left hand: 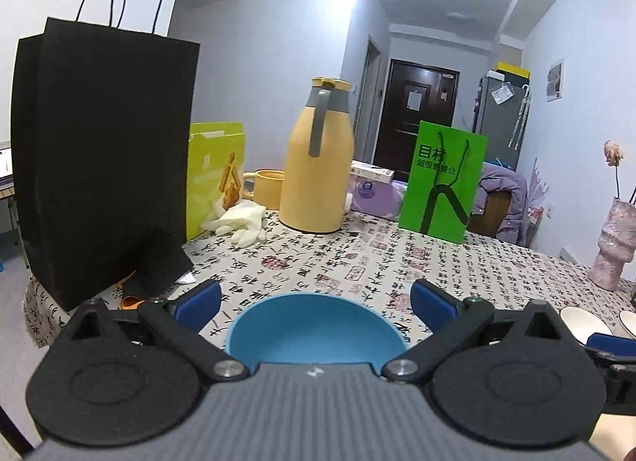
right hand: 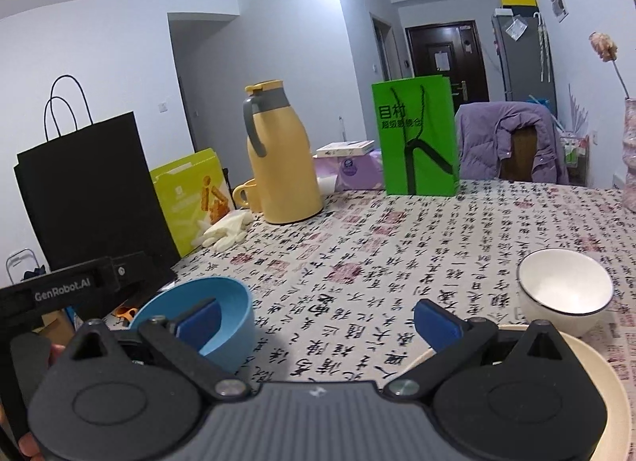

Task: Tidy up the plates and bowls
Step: 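Pull both open grippers back from the blue bowl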

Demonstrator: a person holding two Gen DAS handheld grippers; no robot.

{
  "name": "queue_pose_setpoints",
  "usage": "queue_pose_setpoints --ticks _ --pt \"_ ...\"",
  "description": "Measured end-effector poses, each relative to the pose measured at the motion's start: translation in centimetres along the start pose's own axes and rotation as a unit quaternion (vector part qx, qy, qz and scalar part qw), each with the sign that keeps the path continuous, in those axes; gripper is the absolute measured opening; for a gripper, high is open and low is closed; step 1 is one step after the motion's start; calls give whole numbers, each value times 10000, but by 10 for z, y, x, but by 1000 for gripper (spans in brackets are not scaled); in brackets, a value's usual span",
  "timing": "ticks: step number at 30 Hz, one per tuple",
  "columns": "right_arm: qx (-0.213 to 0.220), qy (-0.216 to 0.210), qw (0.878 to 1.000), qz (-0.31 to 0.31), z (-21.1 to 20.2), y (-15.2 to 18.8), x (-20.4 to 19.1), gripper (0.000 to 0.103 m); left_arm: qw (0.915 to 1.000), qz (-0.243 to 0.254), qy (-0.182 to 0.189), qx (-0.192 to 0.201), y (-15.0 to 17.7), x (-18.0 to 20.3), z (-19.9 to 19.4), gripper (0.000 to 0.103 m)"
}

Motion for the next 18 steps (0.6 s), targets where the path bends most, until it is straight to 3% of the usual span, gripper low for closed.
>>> queue_pose_setpoints --ticks 18 --pt "185 249 9995 71 -31 -1 52 103 9994 250 258 -9 1 48 3 103"
Point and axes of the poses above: each gripper's, at about its wrist camera, not at the fingertips, and z roughly the way its jaws point, x to its right, y to its underside, the point moved 5 cm from there along z, roughly the way its jaws point, and after that the axes turned 12 degrees about x, right-handed, at the moved point
